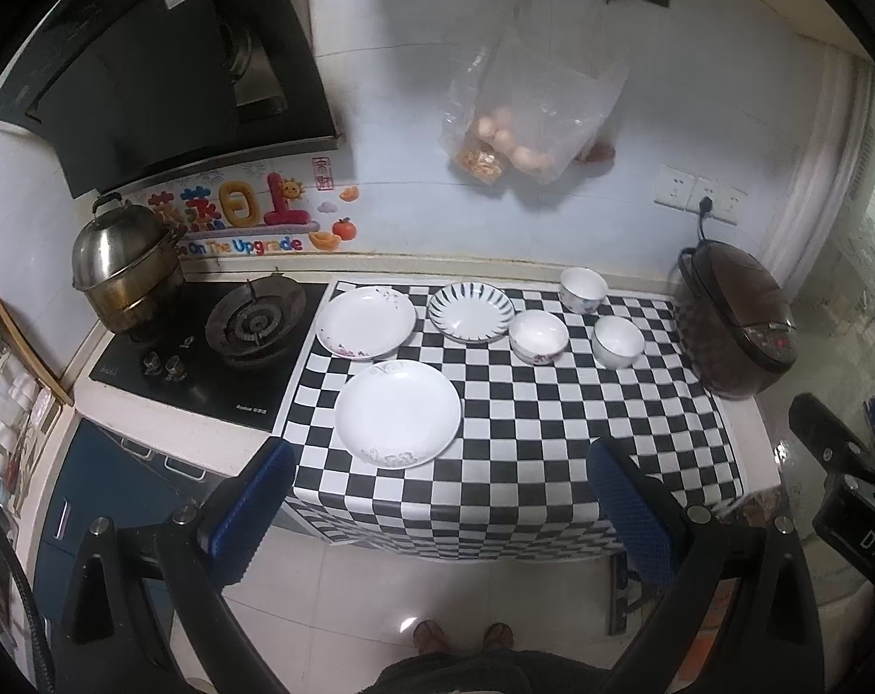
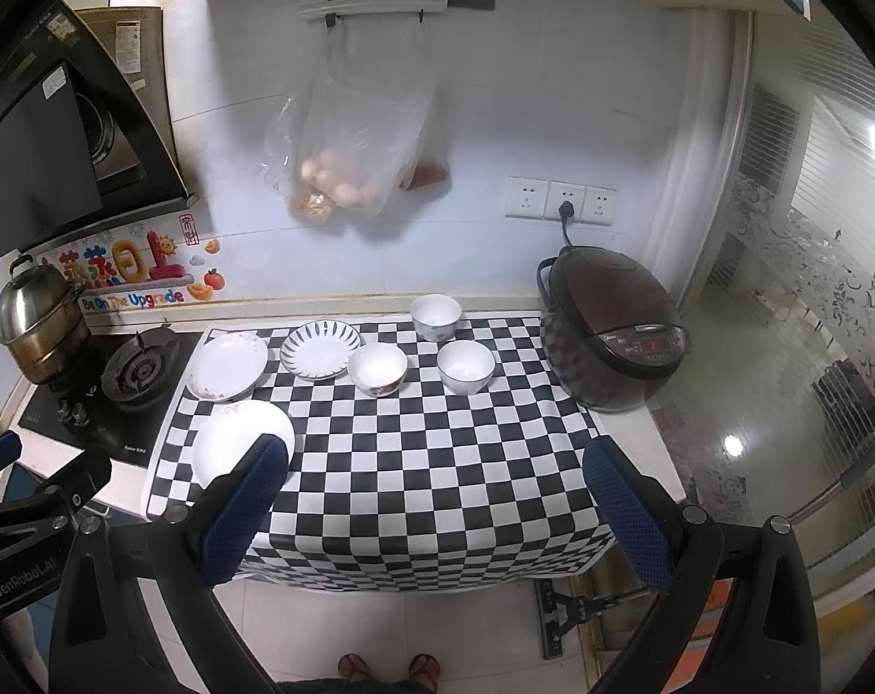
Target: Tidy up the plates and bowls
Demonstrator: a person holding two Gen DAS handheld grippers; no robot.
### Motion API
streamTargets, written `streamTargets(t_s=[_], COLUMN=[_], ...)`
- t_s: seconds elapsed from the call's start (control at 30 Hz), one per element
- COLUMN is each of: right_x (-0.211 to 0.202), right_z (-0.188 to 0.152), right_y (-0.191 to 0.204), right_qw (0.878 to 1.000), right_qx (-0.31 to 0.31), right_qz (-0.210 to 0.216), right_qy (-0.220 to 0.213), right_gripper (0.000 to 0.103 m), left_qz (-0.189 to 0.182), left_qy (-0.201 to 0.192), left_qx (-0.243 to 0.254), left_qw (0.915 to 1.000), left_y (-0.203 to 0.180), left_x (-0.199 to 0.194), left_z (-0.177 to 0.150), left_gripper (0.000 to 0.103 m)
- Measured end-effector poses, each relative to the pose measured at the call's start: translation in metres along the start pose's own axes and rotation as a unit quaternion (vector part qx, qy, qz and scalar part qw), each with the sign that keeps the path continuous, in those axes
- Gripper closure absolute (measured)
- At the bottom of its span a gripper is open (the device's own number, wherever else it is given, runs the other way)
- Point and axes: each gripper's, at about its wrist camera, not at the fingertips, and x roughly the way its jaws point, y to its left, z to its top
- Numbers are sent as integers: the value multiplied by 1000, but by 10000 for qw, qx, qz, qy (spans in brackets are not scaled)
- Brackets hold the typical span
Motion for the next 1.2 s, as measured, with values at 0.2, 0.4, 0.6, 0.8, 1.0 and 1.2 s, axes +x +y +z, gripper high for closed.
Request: streamTargets(t_s=[0.2,0.4,0.6,0.8,1.0,1.2], right_x=[38,110,226,331,428,491], right_z=[3,5,-6,-31,-52,-65], right_y=[-4,12,57,109,153,186], right_qw=[9996,9939,9767,9557,9360,9164], right_qx=[11,-295,-485,-453,-350,-102], right_qz=[258,1010,1718,1973,1958,2017], right_qy=[137,333,1190,2136,2905,3455], right_gripper=[0,0,0,5,12,14], left_qz=[320,922,1153,1067,739,332], left_qy=[-237,-89,538,1366,2221,2891], left_qx=[-253,-379,-604,-798,-939,-787], left_qw=[9989,9950,9900,9816,9677,9535], left_y=[4,19,51,90,133,163], left_x=[22,80,158,248,343,428], left_z=[8,10,6,-3,-9,-19], left_gripper=[0,0,0,3,10,26])
